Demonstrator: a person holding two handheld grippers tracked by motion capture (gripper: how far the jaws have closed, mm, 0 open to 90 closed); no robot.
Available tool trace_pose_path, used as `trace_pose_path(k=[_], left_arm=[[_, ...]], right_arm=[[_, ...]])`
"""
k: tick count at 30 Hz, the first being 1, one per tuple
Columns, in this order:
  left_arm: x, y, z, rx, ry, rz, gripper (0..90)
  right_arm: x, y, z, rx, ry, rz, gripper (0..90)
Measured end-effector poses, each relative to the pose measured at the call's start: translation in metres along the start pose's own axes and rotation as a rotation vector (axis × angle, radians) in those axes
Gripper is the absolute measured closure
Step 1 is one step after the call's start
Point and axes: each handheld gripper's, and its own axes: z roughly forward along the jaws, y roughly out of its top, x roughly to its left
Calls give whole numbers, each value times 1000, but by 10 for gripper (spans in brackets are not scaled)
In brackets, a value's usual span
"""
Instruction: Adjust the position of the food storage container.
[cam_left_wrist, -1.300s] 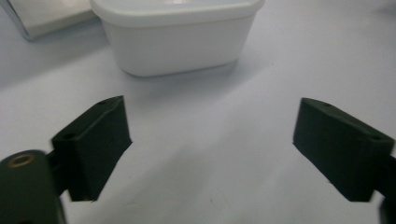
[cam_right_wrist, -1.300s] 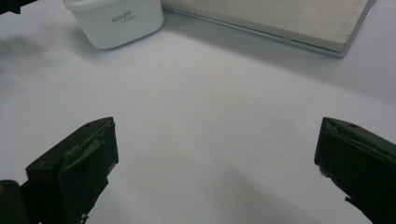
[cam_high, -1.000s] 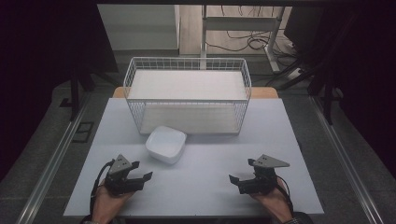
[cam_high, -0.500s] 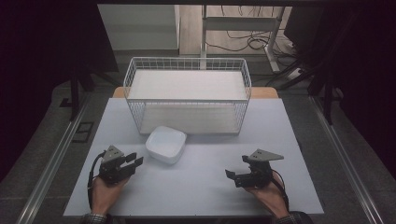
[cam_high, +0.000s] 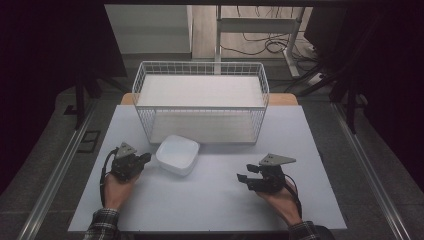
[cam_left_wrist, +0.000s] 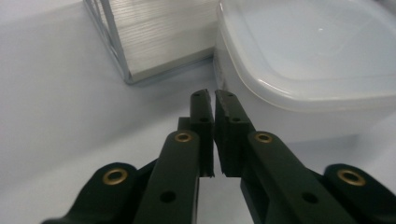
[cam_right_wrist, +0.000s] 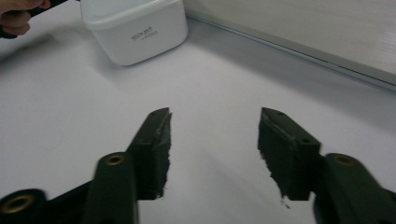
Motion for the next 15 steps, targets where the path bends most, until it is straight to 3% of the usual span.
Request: trace_pose_path(k=[3,5,12,15], left_arm=[[4,4,11,4,-4,-8,893],[6,6,16,5,-7,-13,894],[1,12,32,39,-36,22,899],[-2,13,30,36,-45,23,899]], right_arm=[[-1,7,10,17,31,-36,598],[0,9,12,19,33,-44,626],[6,27,34,21,48,-111,867],[8,30,39,26,49,-120,889]])
